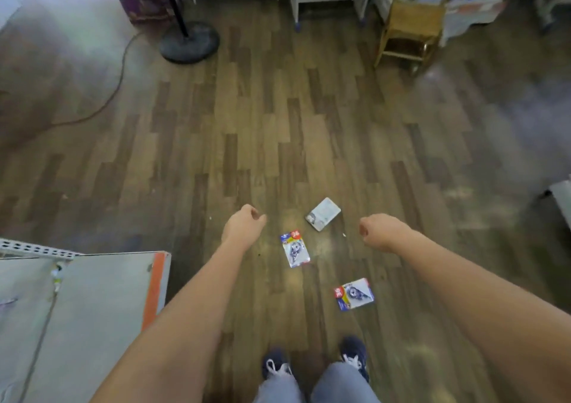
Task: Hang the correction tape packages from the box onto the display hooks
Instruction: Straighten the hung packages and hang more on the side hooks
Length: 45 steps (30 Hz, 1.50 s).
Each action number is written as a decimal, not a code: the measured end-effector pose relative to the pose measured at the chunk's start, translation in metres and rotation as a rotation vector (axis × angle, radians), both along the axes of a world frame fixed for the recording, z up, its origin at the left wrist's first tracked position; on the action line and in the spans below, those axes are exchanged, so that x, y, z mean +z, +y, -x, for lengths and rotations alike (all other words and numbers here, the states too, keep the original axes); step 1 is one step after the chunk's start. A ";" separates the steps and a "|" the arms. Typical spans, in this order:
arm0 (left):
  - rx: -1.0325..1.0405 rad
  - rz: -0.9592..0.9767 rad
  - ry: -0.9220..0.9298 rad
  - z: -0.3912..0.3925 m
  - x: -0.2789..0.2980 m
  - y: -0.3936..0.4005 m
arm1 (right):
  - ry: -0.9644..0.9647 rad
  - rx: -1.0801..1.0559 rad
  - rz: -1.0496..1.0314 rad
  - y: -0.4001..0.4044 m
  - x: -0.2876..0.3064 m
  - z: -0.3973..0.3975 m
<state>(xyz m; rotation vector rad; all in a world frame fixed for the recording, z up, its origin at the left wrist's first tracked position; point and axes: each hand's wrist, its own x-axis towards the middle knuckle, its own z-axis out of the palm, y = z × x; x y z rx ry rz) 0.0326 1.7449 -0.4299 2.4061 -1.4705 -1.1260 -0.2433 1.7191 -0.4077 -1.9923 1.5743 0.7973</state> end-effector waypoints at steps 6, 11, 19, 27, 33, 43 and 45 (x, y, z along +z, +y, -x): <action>0.128 -0.114 0.084 0.045 -0.157 -0.002 | 0.050 -0.029 -0.117 0.028 -0.169 0.065; 0.154 -0.175 0.059 0.057 -0.292 -0.002 | 0.111 -0.018 -0.162 0.042 -0.307 0.097; 0.085 -0.194 -0.029 0.063 -0.489 -0.018 | 0.164 0.118 -0.229 0.048 -0.498 0.123; 0.474 -0.226 0.120 0.106 -0.593 -0.047 | 0.094 0.301 -0.102 0.047 -0.600 0.131; 0.446 -0.227 -0.083 0.127 -0.596 -0.051 | 0.050 0.400 -0.062 0.051 -0.602 0.136; 0.596 -0.212 -0.079 0.120 -0.613 -0.055 | 0.089 0.382 -0.173 0.048 -0.610 0.128; 0.685 -0.208 -0.029 0.119 -0.616 -0.055 | 0.074 0.344 -0.192 0.049 -0.609 0.127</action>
